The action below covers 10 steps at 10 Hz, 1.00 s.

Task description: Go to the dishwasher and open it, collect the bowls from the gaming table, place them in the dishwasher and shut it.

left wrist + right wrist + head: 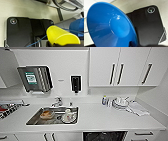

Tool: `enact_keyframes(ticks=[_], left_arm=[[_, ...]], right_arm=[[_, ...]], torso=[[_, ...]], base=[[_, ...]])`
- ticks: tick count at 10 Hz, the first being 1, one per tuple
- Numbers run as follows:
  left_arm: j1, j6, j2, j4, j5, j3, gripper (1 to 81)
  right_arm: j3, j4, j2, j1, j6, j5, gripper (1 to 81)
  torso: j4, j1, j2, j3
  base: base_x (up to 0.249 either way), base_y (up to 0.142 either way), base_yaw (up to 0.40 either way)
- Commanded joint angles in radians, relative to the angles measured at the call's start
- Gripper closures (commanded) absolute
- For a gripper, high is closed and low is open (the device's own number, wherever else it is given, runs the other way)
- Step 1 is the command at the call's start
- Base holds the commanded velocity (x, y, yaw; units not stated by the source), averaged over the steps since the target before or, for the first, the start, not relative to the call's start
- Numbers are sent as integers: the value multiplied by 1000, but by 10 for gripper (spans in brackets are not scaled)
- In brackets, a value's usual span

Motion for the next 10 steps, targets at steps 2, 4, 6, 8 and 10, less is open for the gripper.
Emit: enact_keyframes(ticks=[2, 4, 6, 8, 10], left_arm=[[-23, -1, -33, 7, -26, 7, 811], [-29, -14, -59, 10, -86, 10, 811], [-52, -68, -111, 15, -126, 41, 811], [-103, -76, -151, 19, -95, 145, 811], [-198, -76, -203, 27, 150, 393, 811]], right_arm=[[34, -36, 0, 9, -13, -44, 811], [59, -36, -16, 9, -13, -42, 811], [112, -33, -49, 12, -10, -42, 811], [162, -33, -79, 17, -6, -42, 811], [162, -33, -80, 17, -4, -42, 811]], torso=[[0, 0, 0, 0], [0, -1, 0, -56], [0, -1, 0, -103], [0, -2, 0, -153], [0, -1, 0, -221]], base=[[0, 0, 0], [0, 0, 0], [0, 0, 0], [0, 0, 0], [0, 0, 0]])
